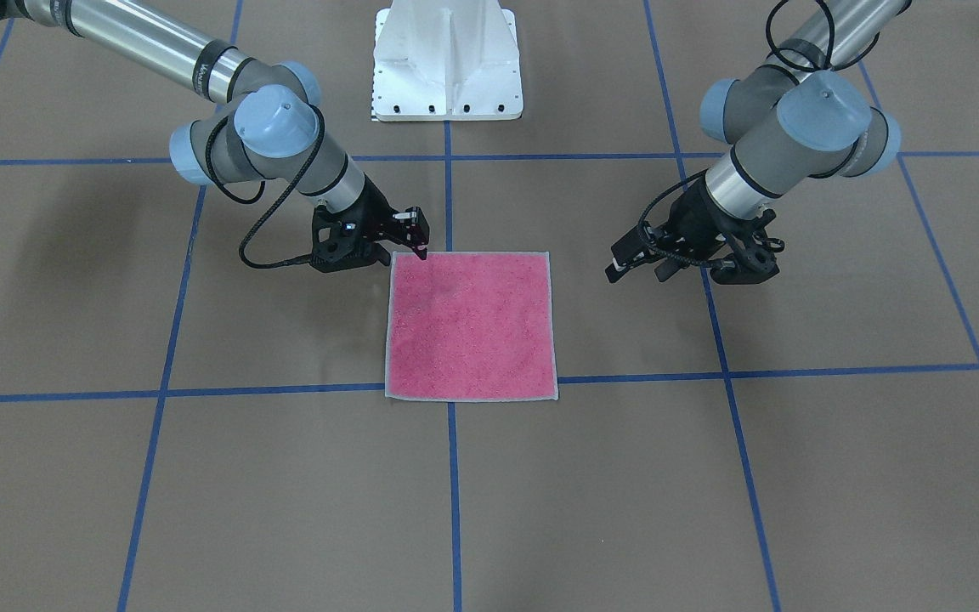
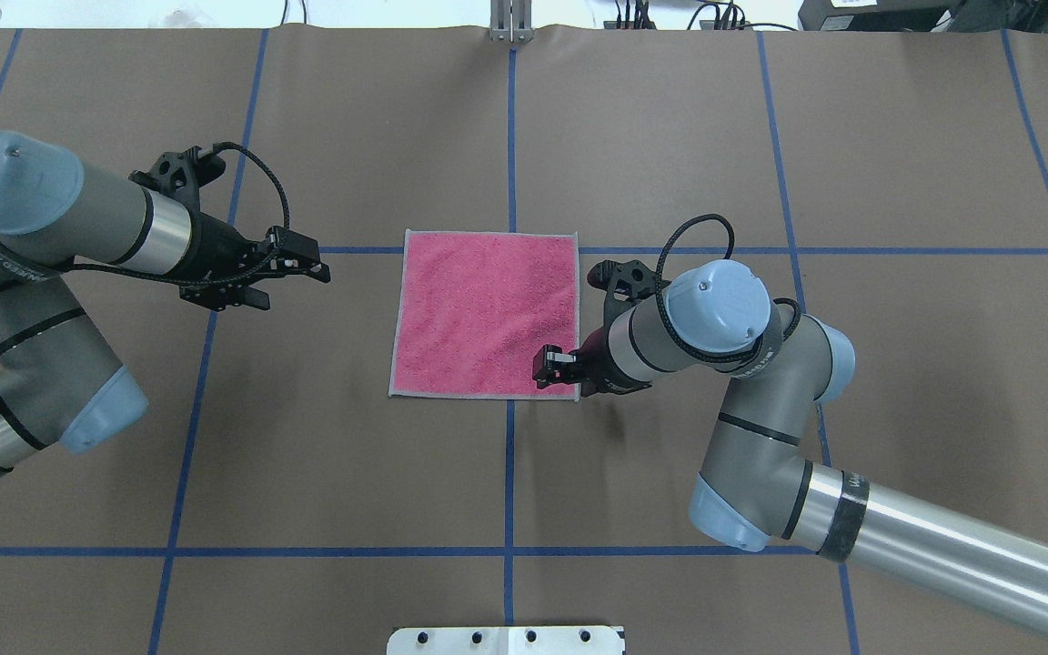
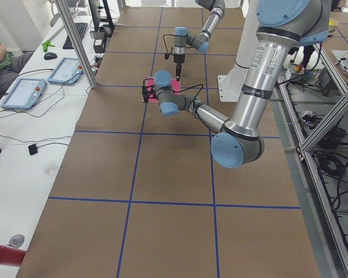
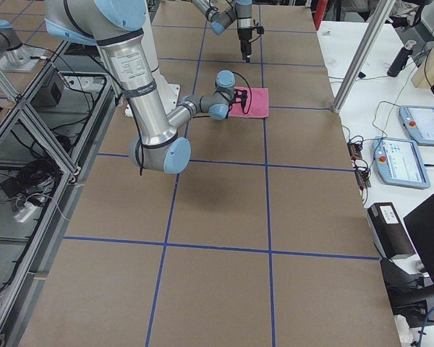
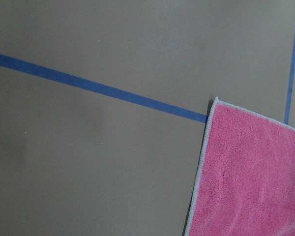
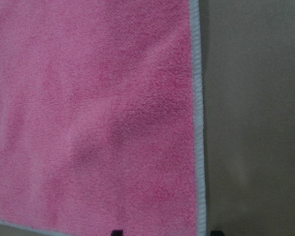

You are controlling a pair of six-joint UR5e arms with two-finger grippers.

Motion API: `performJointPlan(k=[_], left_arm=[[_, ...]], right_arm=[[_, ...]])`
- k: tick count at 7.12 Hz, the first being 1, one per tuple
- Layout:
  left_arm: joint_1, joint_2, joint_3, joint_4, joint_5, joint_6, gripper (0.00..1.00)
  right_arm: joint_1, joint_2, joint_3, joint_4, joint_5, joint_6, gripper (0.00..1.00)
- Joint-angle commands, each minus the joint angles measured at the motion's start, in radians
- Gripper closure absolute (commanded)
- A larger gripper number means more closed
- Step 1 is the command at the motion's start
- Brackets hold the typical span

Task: Fold towel twice with both arms
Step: 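Pinch the towel corner nearest the right gripper with the right gripper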

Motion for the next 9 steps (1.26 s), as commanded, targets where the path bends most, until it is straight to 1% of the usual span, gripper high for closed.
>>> performJointPlan(k=[1,2,3,4,5,9], left_arm=[[0.000,0.000,0.001,0.000,0.000,0.000,0.00],[0.000,0.000,0.001,0.000,0.000,0.000,0.00],[0.000,0.000,0.001,0.000,0.000,0.000,0.00],[0.000,0.000,0.003,0.000,0.000,0.000,0.00],[0.000,0.000,0.003,0.000,0.000,0.000,0.00],[0.000,0.003,0.004,0.000,0.000,0.000,0.00]], right_arm=[[0.000,0.000,-0.002,0.000,0.000,0.002,0.34],[0.000,0.000,-0.004,0.000,-0.002,0.002,0.44],[0.000,0.000,-0.004,0.000,0.000,0.002,0.67],[0.000,0.001,-0.004,0.001,-0.002,0.024,0.94],[0.000,0.001,-0.004,0.001,-0.002,0.028,1.00],[0.000,0.003,0.001,0.004,0.000,0.028,1.00]])
